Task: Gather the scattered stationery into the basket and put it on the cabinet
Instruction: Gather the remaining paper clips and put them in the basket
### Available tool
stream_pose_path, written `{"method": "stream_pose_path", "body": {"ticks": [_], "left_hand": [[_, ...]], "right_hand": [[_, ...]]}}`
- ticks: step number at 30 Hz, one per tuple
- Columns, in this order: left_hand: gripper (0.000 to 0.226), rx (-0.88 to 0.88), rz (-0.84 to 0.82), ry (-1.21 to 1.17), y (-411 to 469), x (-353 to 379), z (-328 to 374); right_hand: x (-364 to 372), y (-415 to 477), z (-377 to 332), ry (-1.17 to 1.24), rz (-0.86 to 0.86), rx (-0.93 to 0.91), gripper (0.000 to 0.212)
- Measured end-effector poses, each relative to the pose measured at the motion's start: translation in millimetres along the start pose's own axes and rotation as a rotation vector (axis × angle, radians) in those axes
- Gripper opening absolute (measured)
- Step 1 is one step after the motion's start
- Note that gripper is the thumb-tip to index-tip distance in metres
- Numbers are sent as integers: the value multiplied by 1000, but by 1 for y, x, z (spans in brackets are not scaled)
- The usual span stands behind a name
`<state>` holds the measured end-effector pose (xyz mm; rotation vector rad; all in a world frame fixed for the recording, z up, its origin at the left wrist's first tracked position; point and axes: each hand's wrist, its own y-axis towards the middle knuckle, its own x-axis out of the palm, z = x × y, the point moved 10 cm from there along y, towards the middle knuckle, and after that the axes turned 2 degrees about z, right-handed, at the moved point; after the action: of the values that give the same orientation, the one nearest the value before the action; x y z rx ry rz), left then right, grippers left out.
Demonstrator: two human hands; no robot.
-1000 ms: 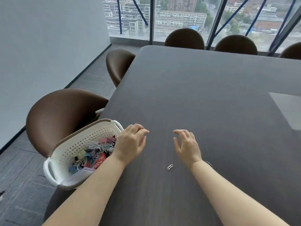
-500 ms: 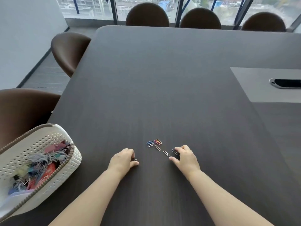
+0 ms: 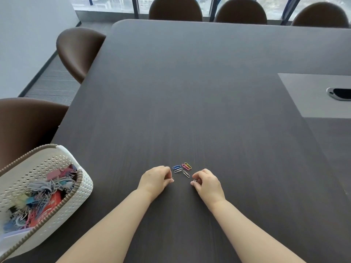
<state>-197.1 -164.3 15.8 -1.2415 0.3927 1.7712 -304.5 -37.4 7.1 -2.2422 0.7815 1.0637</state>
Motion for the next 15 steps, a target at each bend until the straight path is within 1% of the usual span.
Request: {"method": "stream_pose_path", "body": {"ticks": [1,3,5,8,10,15], "left_hand": [[16,-2,0,-30,6,0,4],[26,-13,-22,-69,14,1,11],[35,-25,-56,-54,23,5,16],[39,-75,-77,-37,30,7,14],[38,-96,-81,-25,33,8,11],[22,-159,-72,-24,31,9,7]], "right_hand": [[-2,-1,3,23,12,-6,15],[-6,-2,9,22,19,6,19],[-6,1,14,-7,-5,14,20],[-5,7,13,-53,-52,-5,20],[-5,9,14,-70,-67,0,18],[-3,12,17,-99,-119,74,13]]}}
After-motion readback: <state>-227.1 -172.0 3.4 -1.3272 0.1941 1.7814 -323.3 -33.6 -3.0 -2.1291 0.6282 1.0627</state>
